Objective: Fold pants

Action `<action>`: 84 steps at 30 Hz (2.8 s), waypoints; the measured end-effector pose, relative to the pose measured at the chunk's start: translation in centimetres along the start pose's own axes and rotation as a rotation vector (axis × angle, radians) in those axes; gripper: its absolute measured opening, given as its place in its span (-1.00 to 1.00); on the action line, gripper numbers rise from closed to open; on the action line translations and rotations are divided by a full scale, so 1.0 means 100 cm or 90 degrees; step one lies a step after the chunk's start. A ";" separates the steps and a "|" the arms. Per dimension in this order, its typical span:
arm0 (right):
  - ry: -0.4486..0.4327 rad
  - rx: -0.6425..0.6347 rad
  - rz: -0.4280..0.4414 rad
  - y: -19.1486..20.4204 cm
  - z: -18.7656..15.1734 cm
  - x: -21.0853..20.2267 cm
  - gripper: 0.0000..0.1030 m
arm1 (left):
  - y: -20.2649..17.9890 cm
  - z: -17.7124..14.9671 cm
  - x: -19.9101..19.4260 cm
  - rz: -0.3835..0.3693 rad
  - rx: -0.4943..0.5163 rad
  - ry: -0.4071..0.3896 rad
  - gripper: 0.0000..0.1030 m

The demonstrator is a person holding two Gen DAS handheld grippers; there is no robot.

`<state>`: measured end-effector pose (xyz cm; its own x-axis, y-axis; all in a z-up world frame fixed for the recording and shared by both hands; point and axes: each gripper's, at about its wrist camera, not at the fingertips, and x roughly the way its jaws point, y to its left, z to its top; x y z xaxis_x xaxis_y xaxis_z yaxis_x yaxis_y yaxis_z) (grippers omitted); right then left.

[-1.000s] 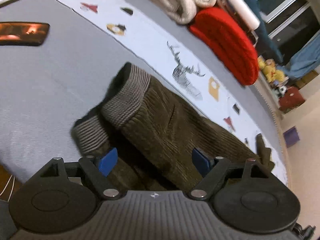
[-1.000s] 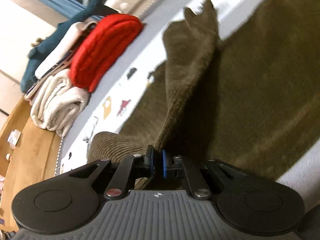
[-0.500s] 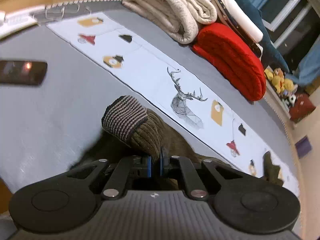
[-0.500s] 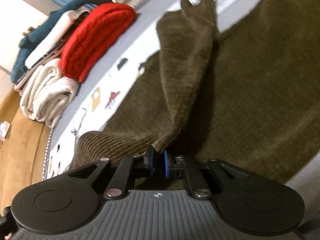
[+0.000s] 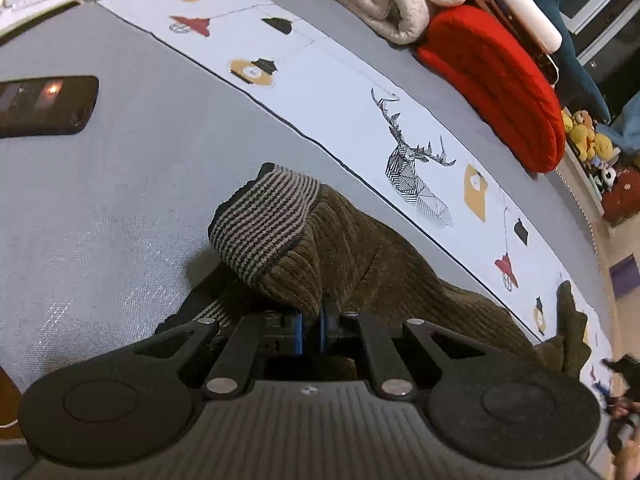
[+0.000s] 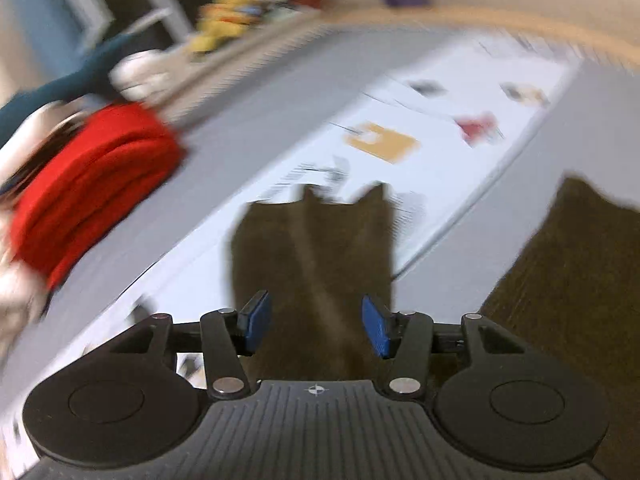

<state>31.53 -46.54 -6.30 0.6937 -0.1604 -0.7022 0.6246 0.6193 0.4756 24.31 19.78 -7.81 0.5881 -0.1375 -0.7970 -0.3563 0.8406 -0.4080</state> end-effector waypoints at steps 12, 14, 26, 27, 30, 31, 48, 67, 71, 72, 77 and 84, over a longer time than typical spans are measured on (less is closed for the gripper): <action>0.024 0.066 0.007 -0.015 0.024 0.097 -0.92 | -0.018 0.005 0.007 0.022 0.023 -0.024 -0.85; -0.020 -0.001 -0.021 0.010 0.028 0.077 -0.88 | -0.020 0.010 -0.001 -0.006 0.016 -0.043 -0.85; -0.255 -0.037 0.104 -0.030 0.104 -0.248 -0.89 | 0.002 0.026 -0.065 -0.135 -0.123 -0.078 -0.85; -0.272 -0.041 0.109 -0.039 0.103 -0.272 -0.89 | 0.003 0.027 -0.072 -0.142 -0.126 -0.081 -0.85; -0.300 -0.047 0.108 -0.061 0.100 -0.313 -0.89 | 0.001 0.034 -0.087 -0.154 -0.127 -0.069 -0.85; -0.300 -0.048 0.102 -0.067 0.101 -0.315 -0.89 | 0.000 0.036 -0.088 -0.152 -0.128 -0.063 -0.85; -0.197 0.085 0.135 -0.141 0.095 -0.201 -0.89 | 0.005 0.010 -0.075 -0.103 -0.166 -0.054 -0.85; -0.097 0.102 0.065 -0.270 0.023 -0.140 -0.89 | 0.033 -0.043 -0.020 0.032 -0.102 0.026 -0.84; -0.090 0.083 0.031 -0.288 0.010 -0.138 -0.89 | 0.044 -0.052 -0.011 0.028 -0.107 0.030 -0.82; -0.073 0.088 0.018 -0.298 0.004 -0.128 -0.89 | 0.044 -0.051 -0.010 0.027 -0.108 0.029 -0.82; -0.040 0.150 0.008 -0.341 -0.028 -0.101 -0.87 | 0.042 -0.049 -0.015 0.030 -0.103 0.031 -0.81; -0.046 0.171 -0.018 -0.361 -0.016 -0.116 -0.38 | 0.040 -0.052 -0.021 0.046 -0.070 -0.001 -0.41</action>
<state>0.34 -65.82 -16.17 0.6924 -0.2351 -0.6821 0.7101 0.3895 0.5866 17.86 20.69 -10.11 0.5587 -0.0783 -0.8257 -0.4750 0.7858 -0.3960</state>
